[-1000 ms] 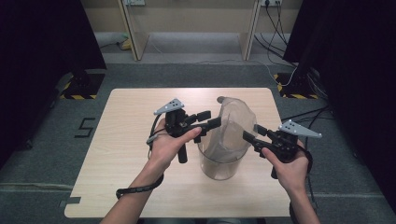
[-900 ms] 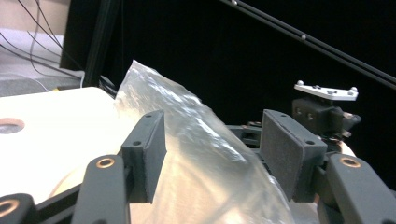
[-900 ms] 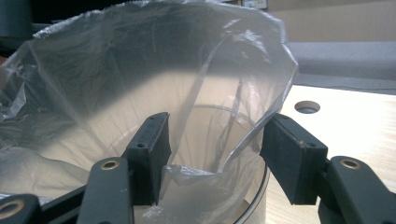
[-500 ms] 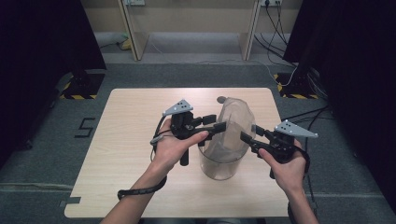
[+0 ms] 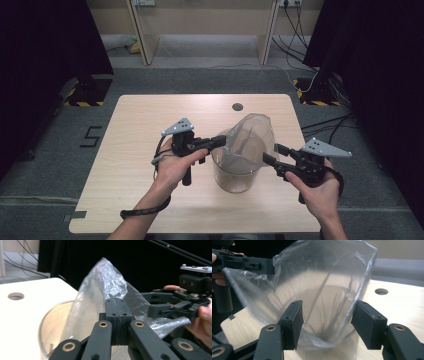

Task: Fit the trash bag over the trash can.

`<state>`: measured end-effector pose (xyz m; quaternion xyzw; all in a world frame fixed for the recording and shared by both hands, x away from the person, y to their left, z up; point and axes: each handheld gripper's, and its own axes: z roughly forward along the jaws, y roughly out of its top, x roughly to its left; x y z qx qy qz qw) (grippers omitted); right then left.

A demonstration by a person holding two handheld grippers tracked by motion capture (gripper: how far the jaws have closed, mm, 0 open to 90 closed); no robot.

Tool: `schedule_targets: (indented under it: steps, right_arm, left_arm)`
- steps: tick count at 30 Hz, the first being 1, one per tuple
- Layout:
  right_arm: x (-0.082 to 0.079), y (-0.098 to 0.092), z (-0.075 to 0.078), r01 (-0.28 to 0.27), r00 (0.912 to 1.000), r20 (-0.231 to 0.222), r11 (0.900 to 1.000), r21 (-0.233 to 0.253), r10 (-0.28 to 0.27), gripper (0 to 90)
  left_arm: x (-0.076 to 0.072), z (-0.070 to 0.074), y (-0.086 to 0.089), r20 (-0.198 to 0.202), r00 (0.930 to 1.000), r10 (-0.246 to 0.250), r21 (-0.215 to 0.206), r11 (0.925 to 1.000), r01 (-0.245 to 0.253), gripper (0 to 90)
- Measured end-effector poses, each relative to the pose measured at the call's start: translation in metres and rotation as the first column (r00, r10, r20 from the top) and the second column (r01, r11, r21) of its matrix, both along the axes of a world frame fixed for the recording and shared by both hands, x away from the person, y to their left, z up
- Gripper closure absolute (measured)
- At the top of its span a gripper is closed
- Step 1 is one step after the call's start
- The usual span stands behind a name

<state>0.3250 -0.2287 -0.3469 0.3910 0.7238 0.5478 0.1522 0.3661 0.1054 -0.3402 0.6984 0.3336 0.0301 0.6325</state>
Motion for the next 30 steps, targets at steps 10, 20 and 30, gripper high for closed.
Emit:
schedule_targets:
  steps: [10,20,30]
  right_arm:
    - [-0.021,-0.004,0.0,-0.033,0.9951,-0.095,0.997,-0.068,0.026,53.4]
    - [-0.016,0.005,-0.028,-0.041,0.9876,-0.157,0.978,-0.202,0.009,58.4]
    - [-0.007,0.008,-0.044,0.0,0.989,-0.141,0.955,-0.296,-0.044,57.8]
  left_arm:
    - [-0.026,-0.003,0.02,0.084,0.9946,0.061,0.019,0.9979,-0.062,89.4]
    - [-0.045,-0.044,0.034,0.044,0.9957,0.081,0.057,0.9949,-0.083,89.5]
    - [-0.045,-0.073,0.031,0.069,0.9935,0.09,0.141,0.9851,-0.099,89.4]
